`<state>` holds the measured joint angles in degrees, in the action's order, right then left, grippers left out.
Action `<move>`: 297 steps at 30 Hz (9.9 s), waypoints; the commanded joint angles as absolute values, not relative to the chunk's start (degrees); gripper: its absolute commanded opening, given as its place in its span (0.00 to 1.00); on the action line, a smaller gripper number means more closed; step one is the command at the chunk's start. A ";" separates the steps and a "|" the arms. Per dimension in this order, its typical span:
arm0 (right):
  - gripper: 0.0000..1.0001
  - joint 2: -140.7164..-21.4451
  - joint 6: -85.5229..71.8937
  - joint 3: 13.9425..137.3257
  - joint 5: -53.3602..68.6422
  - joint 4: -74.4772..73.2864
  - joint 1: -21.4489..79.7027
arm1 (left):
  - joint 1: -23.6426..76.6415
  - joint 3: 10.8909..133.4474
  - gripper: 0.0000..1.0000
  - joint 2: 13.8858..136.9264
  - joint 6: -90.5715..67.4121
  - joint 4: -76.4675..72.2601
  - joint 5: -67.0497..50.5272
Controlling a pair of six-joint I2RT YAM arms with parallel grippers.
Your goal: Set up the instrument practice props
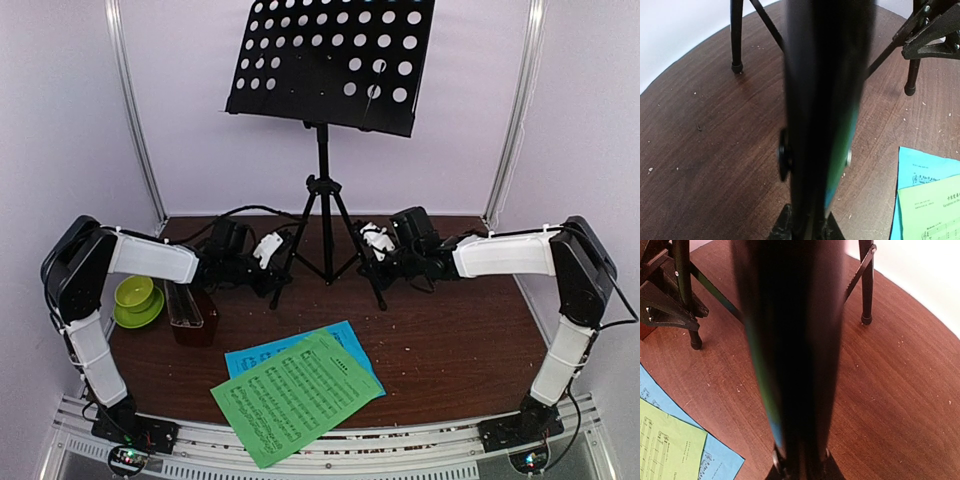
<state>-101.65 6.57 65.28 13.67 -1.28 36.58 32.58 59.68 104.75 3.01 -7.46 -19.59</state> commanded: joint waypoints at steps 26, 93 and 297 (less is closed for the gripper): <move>0.00 -91.41 2.29 51.51 10.46 -2.92 34.72 | 29.79 42.89 0.00 96.47 -0.71 -6.71 -18.27; 0.00 -96.13 6.90 61.82 0.90 -22.51 24.71 | 25.61 41.43 0.00 96.61 -4.25 -4.67 -16.81; 0.00 -61.27 -15.97 41.55 17.06 -36.58 48.48 | 56.56 58.37 0.98 87.19 3.87 8.12 1.28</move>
<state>-62.74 -23.51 38.59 23.75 -27.86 45.93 58.24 59.35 89.60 7.07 11.90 2.79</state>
